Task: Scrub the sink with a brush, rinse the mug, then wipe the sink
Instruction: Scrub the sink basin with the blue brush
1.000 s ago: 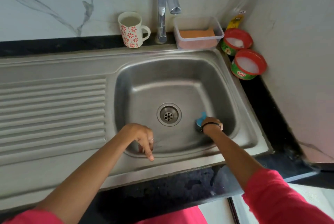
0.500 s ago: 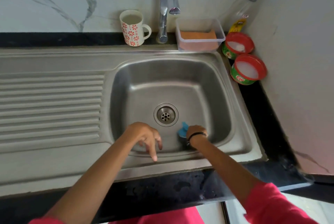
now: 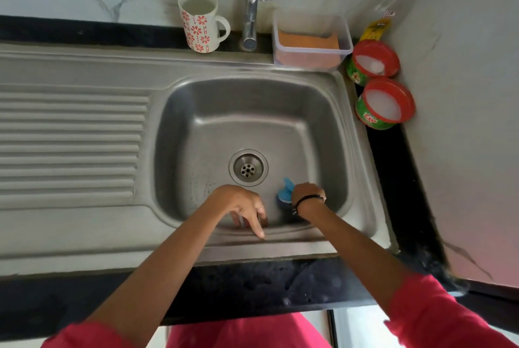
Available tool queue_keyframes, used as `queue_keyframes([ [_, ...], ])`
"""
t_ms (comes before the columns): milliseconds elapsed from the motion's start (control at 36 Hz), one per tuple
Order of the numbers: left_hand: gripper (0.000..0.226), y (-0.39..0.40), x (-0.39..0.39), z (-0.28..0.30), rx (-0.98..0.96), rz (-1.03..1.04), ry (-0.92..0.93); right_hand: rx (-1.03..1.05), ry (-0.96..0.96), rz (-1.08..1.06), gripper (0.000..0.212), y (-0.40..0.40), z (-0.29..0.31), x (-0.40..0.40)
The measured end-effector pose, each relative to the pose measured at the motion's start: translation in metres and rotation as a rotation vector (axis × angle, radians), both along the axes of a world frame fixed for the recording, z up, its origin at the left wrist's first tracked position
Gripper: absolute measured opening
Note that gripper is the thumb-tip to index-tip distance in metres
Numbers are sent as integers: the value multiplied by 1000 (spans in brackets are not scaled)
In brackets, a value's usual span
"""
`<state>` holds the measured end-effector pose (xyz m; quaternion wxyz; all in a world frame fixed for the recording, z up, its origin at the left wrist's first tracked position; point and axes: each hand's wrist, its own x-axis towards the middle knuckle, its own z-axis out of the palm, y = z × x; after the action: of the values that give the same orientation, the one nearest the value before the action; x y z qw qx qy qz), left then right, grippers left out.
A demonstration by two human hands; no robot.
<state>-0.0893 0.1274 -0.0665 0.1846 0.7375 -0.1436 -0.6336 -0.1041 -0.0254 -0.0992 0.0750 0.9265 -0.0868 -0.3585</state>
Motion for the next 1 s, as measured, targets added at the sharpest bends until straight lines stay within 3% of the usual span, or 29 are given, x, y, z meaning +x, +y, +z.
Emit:
queue_keyframes([
  [139,50,7,8,-5,3,28,95,-22,-65,-114,33,-27,-2,11],
  [333,53,7,15,-13,14,32,156,139,-51,-26,33,6,-21,7],
  [583,50,10,21,-29,18,36,204,281,-257,-71,35,17,-31,120],
  [861,52,5,25,-25,18,24,242,194,-48,-34,34,0,-27,-3],
  [1000,51,4,25,-25,24,28,224,223,-152,-93,35,3,-32,52],
])
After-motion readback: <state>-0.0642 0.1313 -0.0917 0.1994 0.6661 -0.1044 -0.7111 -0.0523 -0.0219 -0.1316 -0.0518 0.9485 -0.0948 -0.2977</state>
